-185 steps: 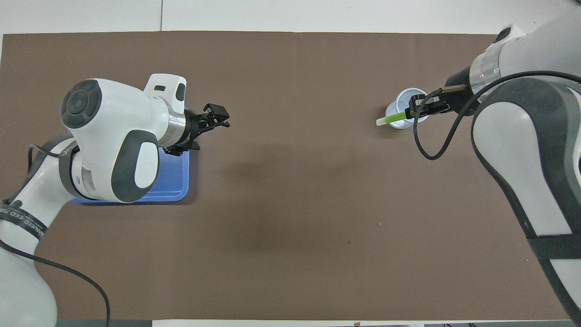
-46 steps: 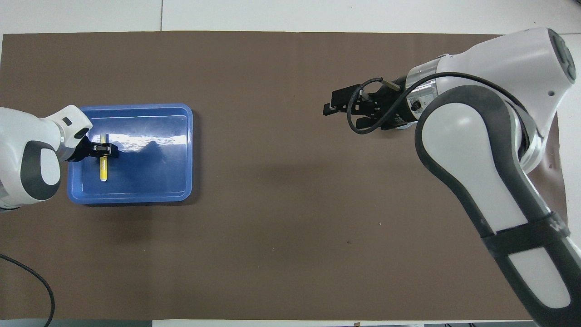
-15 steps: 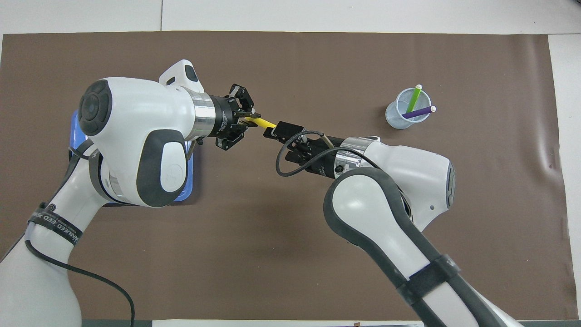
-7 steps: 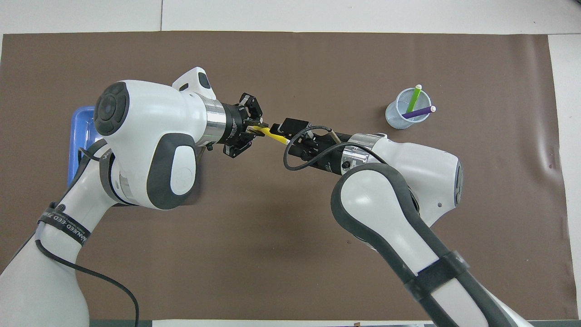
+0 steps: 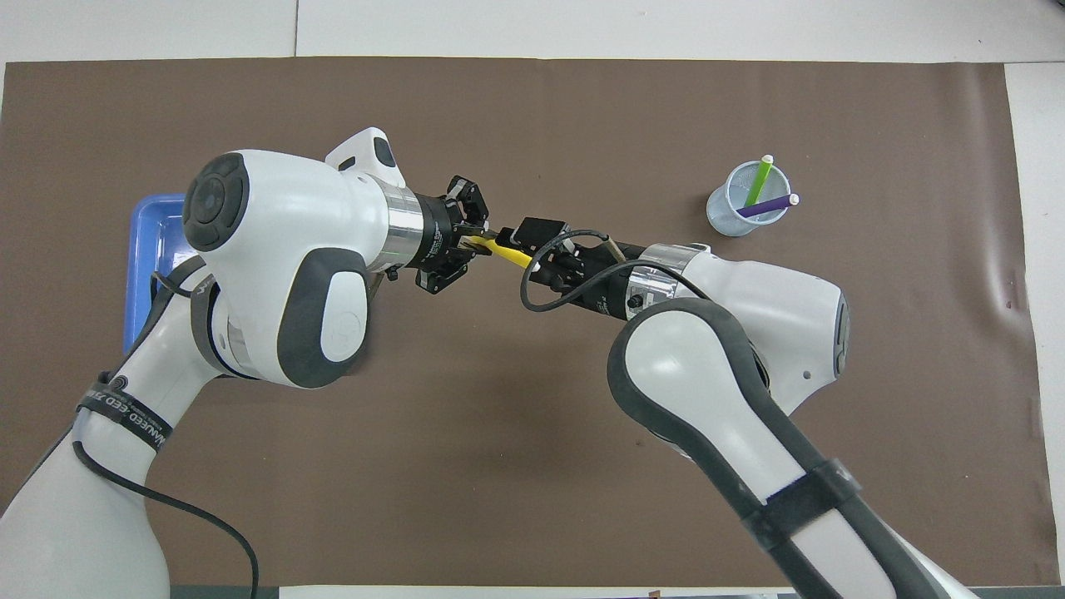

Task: Transfer and insert pens with both arms
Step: 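Grasp the yellow pen with the right gripper while the left gripper releases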

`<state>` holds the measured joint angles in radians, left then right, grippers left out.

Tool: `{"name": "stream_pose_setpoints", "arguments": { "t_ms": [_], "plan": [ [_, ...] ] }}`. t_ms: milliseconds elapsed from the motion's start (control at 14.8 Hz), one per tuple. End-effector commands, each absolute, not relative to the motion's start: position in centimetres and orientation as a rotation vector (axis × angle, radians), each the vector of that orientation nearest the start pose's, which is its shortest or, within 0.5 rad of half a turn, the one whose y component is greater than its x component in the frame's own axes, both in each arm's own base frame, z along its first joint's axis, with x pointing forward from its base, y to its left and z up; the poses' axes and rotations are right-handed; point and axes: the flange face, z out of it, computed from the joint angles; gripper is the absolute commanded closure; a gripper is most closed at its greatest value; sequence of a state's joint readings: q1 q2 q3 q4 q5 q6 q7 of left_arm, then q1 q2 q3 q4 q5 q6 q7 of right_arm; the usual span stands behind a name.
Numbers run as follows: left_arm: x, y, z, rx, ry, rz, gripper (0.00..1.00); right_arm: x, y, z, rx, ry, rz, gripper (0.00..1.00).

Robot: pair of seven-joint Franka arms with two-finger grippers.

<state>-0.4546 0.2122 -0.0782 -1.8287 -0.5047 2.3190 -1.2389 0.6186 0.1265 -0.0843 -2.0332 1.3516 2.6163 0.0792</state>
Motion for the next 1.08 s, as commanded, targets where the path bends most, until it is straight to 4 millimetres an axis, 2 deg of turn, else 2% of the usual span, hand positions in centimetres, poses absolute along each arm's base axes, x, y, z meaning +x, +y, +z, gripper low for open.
{"name": "stream_pose_setpoints", "arguments": {
  "t_ms": [0, 68, 203, 339, 609, 812, 1016],
  "plan": [
    [54.80, -33.29, 44.88, -3.149, -1.757, 0.331, 1.00, 53.22, 27.63, 42.19, -2.066, 0.676, -0.132, 0.38],
    [54.78, -33.28, 44.98, -3.152, -1.755, 0.329, 1.00, 53.22, 27.60, 42.28, -2.065, 0.676, -0.135, 0.39],
    [54.69, -33.21, 44.79, -3.150, -1.751, 0.328, 1.00, 53.17, 27.68, 42.28, -2.065, 0.675, -0.134, 0.53],
    [54.55, -33.46, 44.80, -3.156, -1.741, 0.325, 1.00, 53.21, 27.62, 42.28, -2.065, 0.674, -0.134, 0.78],
    [54.58, -33.45, 44.83, -3.154, -1.748, 0.323, 1.00, 52.92, 28.16, 42.31, -2.069, 0.668, -0.136, 0.76],
    [54.62, -33.45, 44.77, -3.154, -1.750, 0.320, 1.00, 52.91, 28.18, 42.31, -2.068, 0.669, -0.134, 0.62],
    [54.64, -33.45, 44.78, -3.154, -1.753, 0.319, 1.00, 52.90, 28.17, 42.40, -2.067, 0.668, -0.134, 0.58]
  ]
}}
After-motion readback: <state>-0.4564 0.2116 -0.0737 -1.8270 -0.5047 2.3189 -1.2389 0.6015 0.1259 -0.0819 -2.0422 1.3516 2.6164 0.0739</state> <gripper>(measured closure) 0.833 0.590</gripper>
